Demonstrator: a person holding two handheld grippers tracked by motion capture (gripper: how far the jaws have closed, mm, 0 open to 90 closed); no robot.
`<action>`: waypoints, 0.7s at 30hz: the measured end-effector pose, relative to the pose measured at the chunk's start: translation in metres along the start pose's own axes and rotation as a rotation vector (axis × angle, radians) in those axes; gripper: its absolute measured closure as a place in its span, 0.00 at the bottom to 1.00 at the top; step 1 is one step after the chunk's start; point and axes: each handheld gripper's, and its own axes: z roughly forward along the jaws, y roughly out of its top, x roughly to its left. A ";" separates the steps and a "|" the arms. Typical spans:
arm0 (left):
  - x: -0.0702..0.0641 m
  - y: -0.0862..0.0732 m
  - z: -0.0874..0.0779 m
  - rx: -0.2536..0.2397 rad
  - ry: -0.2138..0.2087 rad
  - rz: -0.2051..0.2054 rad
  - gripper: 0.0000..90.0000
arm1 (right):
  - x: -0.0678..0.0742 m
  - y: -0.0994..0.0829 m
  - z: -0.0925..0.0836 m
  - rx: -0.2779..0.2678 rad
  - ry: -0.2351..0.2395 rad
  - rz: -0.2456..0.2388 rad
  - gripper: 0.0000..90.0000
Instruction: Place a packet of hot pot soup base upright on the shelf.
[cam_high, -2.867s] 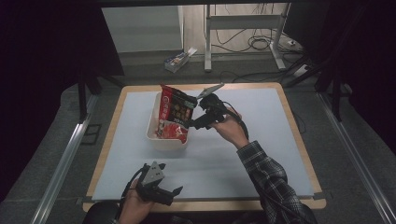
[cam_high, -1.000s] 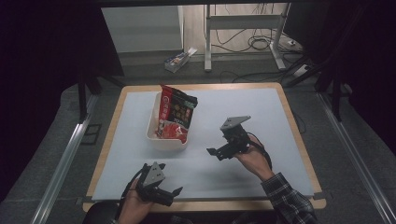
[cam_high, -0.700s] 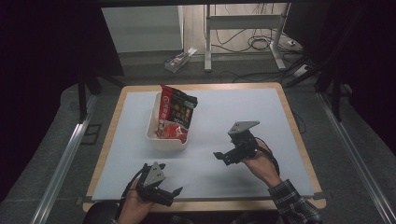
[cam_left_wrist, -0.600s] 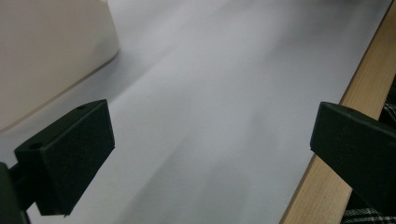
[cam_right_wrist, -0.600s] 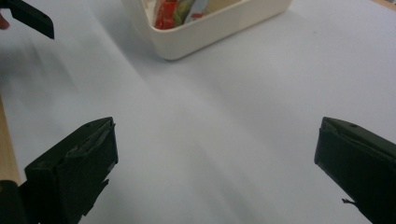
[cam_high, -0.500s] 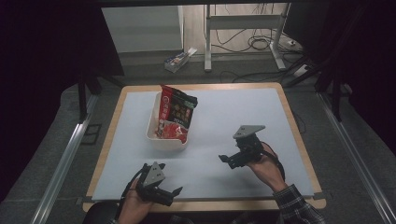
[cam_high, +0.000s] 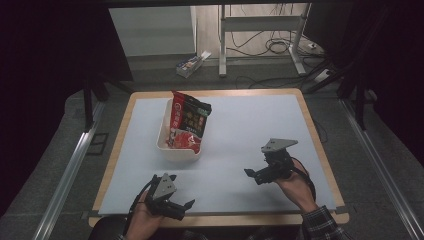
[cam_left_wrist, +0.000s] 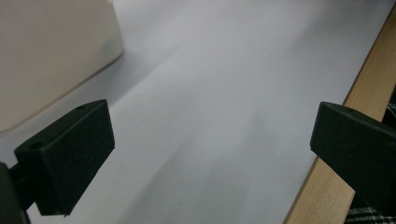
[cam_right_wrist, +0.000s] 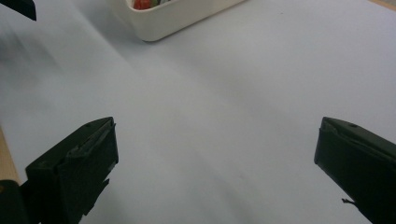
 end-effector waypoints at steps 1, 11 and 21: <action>0.000 0.000 0.000 0.001 0.000 0.000 0.00 | -0.001 -0.004 -0.003 0.002 -0.010 0.003 0.00; 0.001 0.000 -0.001 0.003 0.002 0.002 0.00 | -0.007 -0.022 -0.019 -0.012 -0.071 0.022 0.00; 0.003 0.000 -0.001 0.006 0.008 0.002 0.00 | -0.017 -0.042 -0.033 -0.016 -0.134 0.046 0.00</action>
